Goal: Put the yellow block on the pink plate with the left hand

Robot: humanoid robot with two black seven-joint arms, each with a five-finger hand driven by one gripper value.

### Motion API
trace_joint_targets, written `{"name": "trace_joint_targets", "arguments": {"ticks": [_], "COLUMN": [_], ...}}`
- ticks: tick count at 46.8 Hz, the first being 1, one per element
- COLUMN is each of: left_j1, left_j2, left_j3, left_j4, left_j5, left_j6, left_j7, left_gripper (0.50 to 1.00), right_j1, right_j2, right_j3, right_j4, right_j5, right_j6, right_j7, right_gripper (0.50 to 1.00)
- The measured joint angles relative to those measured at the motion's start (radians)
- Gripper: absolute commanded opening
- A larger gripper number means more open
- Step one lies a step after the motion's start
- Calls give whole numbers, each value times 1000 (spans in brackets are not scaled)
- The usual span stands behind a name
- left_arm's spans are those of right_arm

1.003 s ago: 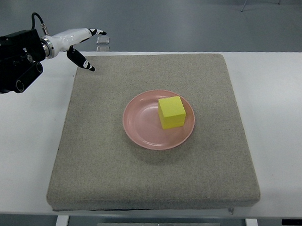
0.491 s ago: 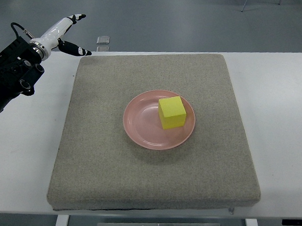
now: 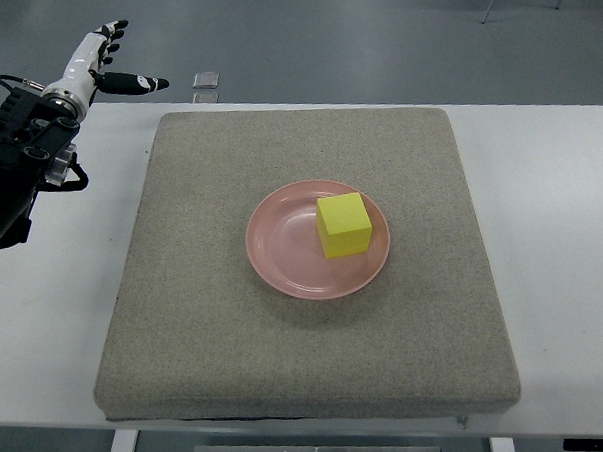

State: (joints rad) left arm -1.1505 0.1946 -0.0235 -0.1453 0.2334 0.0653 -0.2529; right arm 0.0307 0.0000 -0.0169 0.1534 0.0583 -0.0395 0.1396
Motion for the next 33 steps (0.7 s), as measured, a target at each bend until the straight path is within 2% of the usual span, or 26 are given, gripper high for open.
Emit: {"name": "trace_joint_targets", "arguments": {"ticks": [4, 9, 14, 22, 33], "left_j1": [11, 22, 43, 64, 64], "left_j2": [-8, -10, -14, -36, -37], "left_j3": [-61, -149, -213, -256, -424], "left_j4": [-1, -6, -12, -17, -17], "left_j5": [-6, -8, -13, -19, -119], "left_j6": [-7, -36, -70, -87, -202], "left_j7": [22, 18, -6, -89, -95], "left_gripper": [981, 971, 971, 971, 971], "right_j1": [0, 0, 0, 0, 0], "right_j2": [0, 0, 0, 0, 0], "right_j3": [0, 0, 0, 0, 0], "right_j4": [0, 0, 0, 0, 0], "right_j5": [0, 0, 0, 0, 0], "right_j6": [0, 0, 0, 0, 0], "right_j7": [0, 0, 0, 0, 0], "right_gripper": [924, 924, 924, 924, 924]}}
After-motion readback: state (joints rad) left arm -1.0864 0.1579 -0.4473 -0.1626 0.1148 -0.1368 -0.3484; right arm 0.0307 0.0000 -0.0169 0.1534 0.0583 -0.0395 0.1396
